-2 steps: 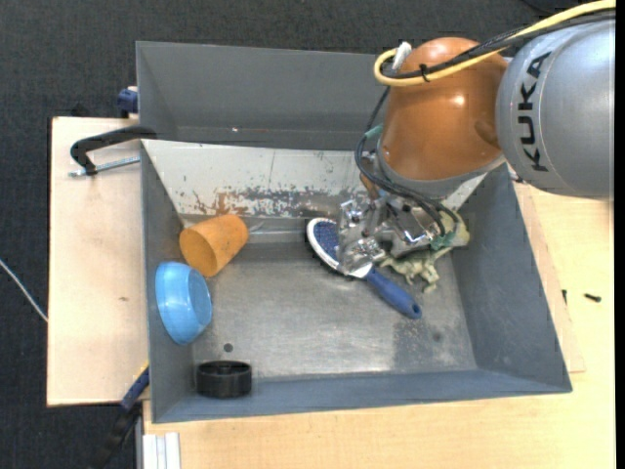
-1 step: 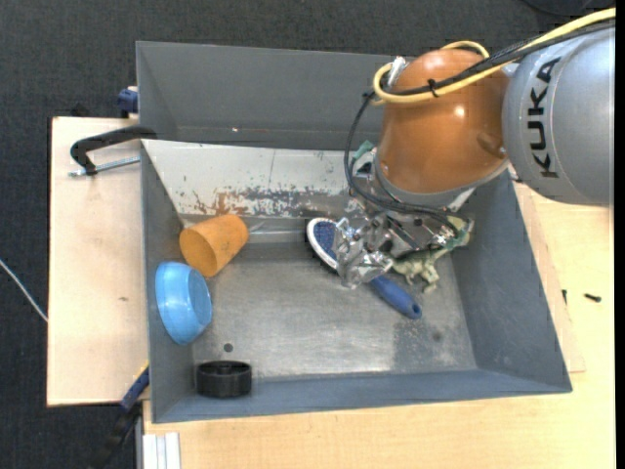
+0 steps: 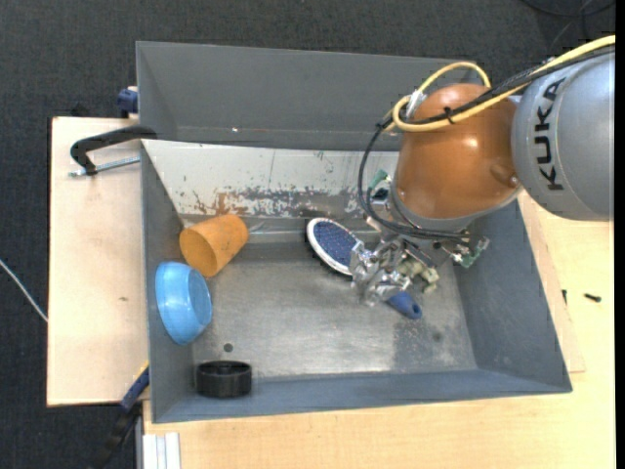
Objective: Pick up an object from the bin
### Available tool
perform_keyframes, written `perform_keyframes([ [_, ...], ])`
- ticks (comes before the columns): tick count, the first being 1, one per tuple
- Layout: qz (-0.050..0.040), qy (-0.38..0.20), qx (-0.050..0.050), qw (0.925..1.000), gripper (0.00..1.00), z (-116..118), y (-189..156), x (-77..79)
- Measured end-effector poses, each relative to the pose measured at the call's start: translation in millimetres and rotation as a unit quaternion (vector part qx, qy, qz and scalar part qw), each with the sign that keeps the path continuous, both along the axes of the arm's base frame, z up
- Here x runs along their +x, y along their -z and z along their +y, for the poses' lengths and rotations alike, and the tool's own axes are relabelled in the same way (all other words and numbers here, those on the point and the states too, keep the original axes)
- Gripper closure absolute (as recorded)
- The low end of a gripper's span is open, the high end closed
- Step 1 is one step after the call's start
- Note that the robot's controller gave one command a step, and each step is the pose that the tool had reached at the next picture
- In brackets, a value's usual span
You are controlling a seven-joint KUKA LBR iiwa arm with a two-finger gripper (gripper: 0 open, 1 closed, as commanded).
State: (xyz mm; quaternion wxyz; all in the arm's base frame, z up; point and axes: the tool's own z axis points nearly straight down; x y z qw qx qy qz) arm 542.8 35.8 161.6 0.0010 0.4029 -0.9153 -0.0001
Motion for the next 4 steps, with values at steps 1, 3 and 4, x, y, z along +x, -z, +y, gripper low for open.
perform_keyframes([
  [1,-0.0051,0.025,0.003,0.9997,1.0,28,-9,23.5],
  [3,-0.0013,-0.028,0.001,0.9996,1.0,23,15,20.9],
  [4,-0.0034,0.151,0.003,0.9885,1.0,101,-3,7.9],
])
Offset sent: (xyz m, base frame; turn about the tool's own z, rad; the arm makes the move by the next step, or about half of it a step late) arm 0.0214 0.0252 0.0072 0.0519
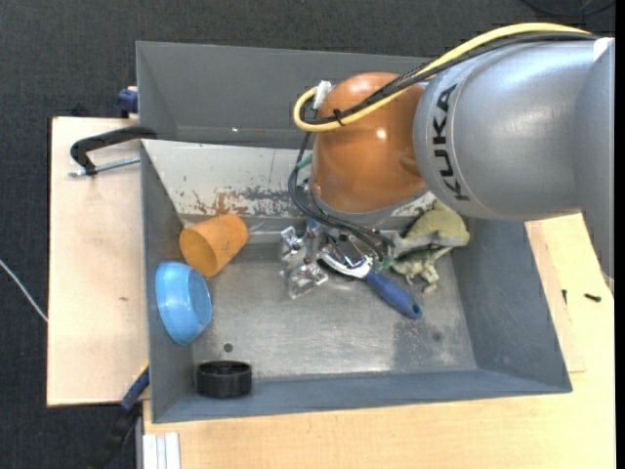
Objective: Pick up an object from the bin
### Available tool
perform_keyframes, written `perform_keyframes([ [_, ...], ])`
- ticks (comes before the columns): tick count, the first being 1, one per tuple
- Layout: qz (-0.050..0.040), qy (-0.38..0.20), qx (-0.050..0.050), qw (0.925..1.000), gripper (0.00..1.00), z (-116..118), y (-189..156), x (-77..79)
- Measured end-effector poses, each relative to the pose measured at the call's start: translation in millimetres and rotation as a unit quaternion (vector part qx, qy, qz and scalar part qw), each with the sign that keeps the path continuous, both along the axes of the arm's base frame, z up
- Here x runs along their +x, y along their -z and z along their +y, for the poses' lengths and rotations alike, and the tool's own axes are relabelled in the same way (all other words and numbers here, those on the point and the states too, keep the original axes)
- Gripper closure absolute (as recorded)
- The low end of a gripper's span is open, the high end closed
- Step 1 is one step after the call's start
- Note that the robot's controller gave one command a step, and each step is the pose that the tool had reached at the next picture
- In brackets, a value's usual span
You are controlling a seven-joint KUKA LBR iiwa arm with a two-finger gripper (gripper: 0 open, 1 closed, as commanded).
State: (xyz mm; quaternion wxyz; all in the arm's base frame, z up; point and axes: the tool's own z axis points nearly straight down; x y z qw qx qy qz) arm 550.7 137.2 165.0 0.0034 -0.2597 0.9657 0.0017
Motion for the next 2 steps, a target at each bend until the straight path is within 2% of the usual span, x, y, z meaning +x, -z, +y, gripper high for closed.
perform_keyframes([
  [1,0.0002,0.001,-0.001,1.0,0.0,-2,0,0.3],
  [2,-0.001,-0.027,-0.003,0.9996,0.0,-72,23,42.1],
])
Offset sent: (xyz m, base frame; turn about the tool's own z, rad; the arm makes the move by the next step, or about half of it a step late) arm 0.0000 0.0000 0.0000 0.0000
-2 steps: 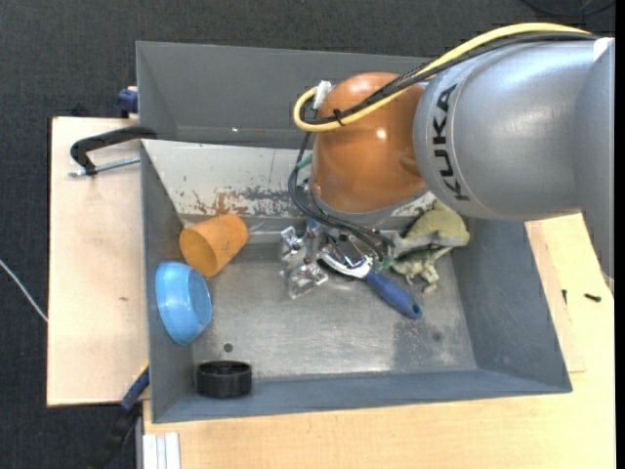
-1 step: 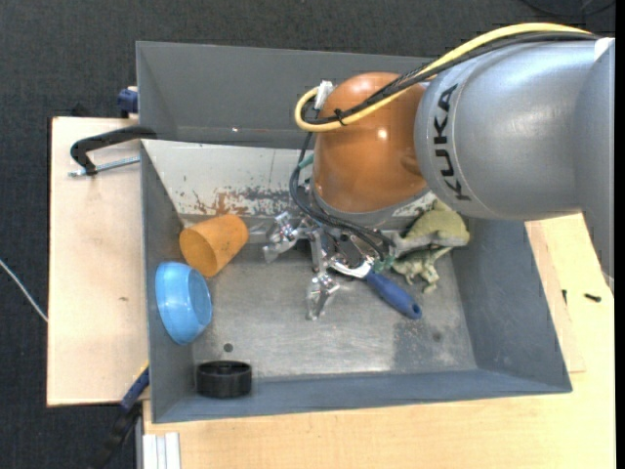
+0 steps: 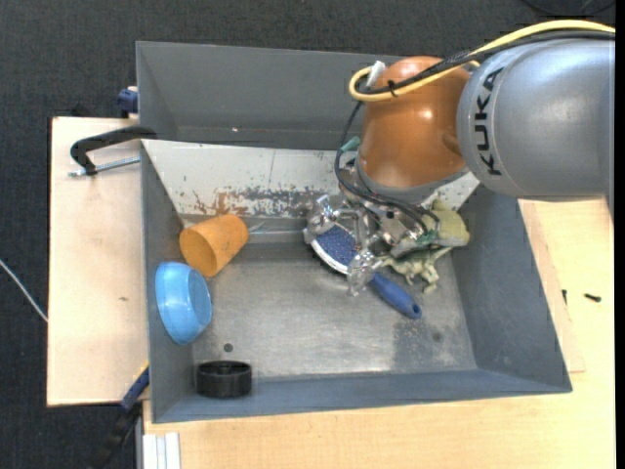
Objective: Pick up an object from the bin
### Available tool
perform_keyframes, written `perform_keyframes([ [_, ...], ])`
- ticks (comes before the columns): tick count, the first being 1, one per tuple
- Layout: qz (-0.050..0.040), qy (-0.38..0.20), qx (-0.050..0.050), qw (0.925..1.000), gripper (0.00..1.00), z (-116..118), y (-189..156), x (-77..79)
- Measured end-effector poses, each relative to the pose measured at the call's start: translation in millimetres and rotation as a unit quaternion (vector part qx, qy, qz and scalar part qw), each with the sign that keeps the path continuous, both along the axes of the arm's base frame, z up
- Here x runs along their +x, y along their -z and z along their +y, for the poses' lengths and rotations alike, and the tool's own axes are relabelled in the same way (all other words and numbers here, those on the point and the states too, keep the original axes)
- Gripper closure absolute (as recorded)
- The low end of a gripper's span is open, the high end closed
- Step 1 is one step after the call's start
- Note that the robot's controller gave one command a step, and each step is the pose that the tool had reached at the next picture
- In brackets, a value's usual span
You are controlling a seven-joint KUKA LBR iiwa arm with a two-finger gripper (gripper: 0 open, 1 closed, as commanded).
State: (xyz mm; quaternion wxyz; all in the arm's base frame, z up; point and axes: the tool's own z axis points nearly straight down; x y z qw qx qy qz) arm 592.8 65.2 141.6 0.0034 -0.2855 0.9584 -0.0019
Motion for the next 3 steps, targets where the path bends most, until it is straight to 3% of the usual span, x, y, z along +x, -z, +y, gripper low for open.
perform_keyframes([
  [1,0.0006,0.094,0.002,0.9956,0.0,-69,36,-11.7],
  [2,-0.0005,0.054,0.001,0.9985,0.0,-136,29,2.3],
  [3,0.0027,0.129,0.002,0.9916,0.0,-133,67,-3.6],
])
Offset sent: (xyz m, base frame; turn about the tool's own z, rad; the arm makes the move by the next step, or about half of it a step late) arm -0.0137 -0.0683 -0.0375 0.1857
